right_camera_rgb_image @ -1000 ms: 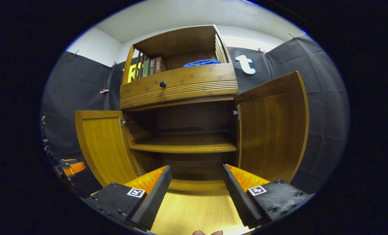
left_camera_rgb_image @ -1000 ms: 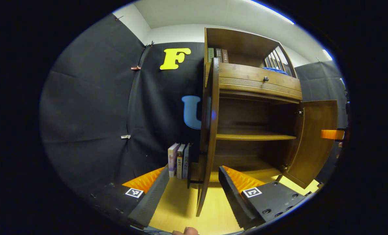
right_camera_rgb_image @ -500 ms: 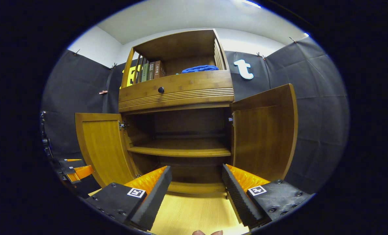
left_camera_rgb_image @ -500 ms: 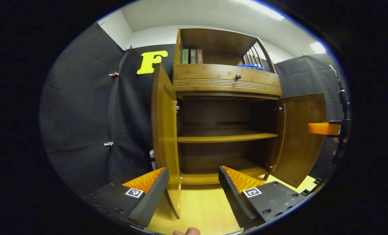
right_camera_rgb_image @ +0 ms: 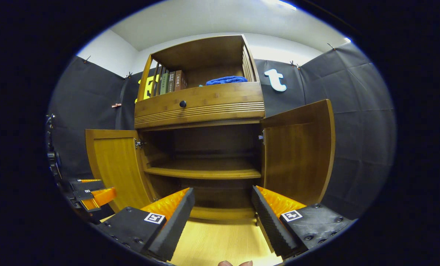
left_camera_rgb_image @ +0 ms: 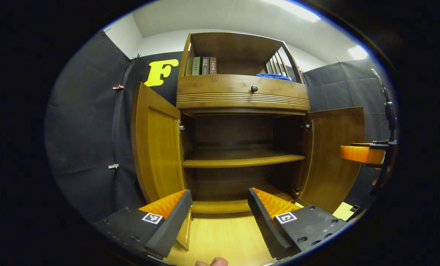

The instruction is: Open the right door of the double-door shoe cabinet with the right hand, and open the left door with the left hand.

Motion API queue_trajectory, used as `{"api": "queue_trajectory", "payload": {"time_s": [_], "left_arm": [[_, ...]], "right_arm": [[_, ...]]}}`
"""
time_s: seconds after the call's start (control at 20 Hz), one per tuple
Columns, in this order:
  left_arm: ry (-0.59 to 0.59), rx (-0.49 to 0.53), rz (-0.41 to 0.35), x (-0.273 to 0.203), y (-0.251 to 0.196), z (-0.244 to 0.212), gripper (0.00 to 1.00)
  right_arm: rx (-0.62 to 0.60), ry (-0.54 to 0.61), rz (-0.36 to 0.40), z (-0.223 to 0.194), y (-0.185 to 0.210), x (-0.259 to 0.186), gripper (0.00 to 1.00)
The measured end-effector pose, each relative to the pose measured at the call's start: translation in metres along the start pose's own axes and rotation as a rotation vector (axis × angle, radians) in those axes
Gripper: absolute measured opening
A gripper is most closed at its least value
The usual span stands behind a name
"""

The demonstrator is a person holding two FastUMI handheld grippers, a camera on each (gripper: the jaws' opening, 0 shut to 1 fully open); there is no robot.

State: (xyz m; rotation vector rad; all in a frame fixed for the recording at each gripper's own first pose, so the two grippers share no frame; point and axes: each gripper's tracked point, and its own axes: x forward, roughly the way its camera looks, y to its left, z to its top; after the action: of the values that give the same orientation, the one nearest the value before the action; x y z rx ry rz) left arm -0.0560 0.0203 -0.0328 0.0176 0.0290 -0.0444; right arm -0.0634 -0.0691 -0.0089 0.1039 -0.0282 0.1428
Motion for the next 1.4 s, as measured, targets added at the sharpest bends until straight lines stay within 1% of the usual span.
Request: {"api": "queue_trajectory", "payload": {"time_s": [0.05,0.2,0.25,0.3,0.35,0.4,0.45,0.5,0.7,0.75,0.8,0.9,0.95,1.0,1.05,1.2,1.35,1.4], "left_arm": [[0.003,-0.008,0.000,0.001,0.000,0.000,0.94],[0.006,-0.029,0.024,0.004,0.005,0.001,0.95],[0.011,-0.036,0.031,0.005,0.006,0.000,0.92],[0.009,-0.044,0.034,0.006,0.007,0.001,0.94],[0.006,-0.049,0.034,0.006,0.007,0.003,0.92],[0.005,-0.048,0.037,0.005,0.009,0.003,0.95],[0.004,-0.044,0.045,0.004,0.011,0.004,0.95],[0.003,-0.041,0.049,0.004,0.012,0.004,0.95],[-0.011,-0.030,0.042,0.001,0.010,0.008,0.95],[-0.002,-0.028,0.050,0.001,0.012,0.007,0.95],[-0.001,-0.031,0.052,-0.001,0.012,0.006,0.95],[-0.001,-0.038,0.038,-0.003,0.009,0.006,0.94],[-0.001,-0.033,0.037,-0.004,0.009,0.006,0.95],[-0.001,-0.028,0.040,-0.004,0.010,0.005,0.92],[0.002,-0.027,0.044,-0.004,0.011,0.004,0.97],[-0.006,-0.037,0.038,-0.003,0.008,0.006,0.95],[-0.006,-0.038,0.047,0.000,0.009,0.006,0.95],[-0.007,-0.043,0.041,0.000,0.006,0.006,0.97]], "right_arm": [[0.001,-0.003,0.001,0.001,0.000,0.001,0.98],[-0.003,-0.009,-0.004,0.005,0.000,0.002,0.98],[-0.009,-0.009,0.000,0.005,0.000,0.000,1.00],[-0.019,-0.017,-0.001,0.006,-0.001,-0.002,1.00],[-0.034,-0.023,-0.008,0.007,-0.003,-0.003,1.00],[-0.044,-0.022,-0.015,0.008,-0.006,0.000,1.00],[-0.043,-0.020,-0.017,0.007,-0.008,-0.001,0.92],[-0.036,-0.018,-0.017,0.007,-0.007,-0.002,1.00],[-0.029,-0.036,-0.038,0.009,-0.007,-0.005,1.00],[-0.031,-0.023,-0.034,0.007,-0.006,-0.005,0.98],[-0.034,-0.023,-0.026,0.006,-0.002,-0.004,1.00],[-0.038,-0.028,-0.038,0.008,-0.005,-0.004,1.00],[-0.029,-0.031,-0.046,0.009,-0.006,-0.005,0.98],[-0.018,-0.036,-0.050,0.010,-0.005,-0.006,0.94],[-0.016,-0.040,-0.052,0.011,-0.003,-0.008,0.95],[-0.054,-0.034,-0.059,0.007,-0.005,-0.008,0.98],[-0.033,-0.034,-0.059,0.011,-0.007,-0.008,1.00],[-0.032,-0.040,-0.062,0.013,-0.008,-0.007,1.00]]}}
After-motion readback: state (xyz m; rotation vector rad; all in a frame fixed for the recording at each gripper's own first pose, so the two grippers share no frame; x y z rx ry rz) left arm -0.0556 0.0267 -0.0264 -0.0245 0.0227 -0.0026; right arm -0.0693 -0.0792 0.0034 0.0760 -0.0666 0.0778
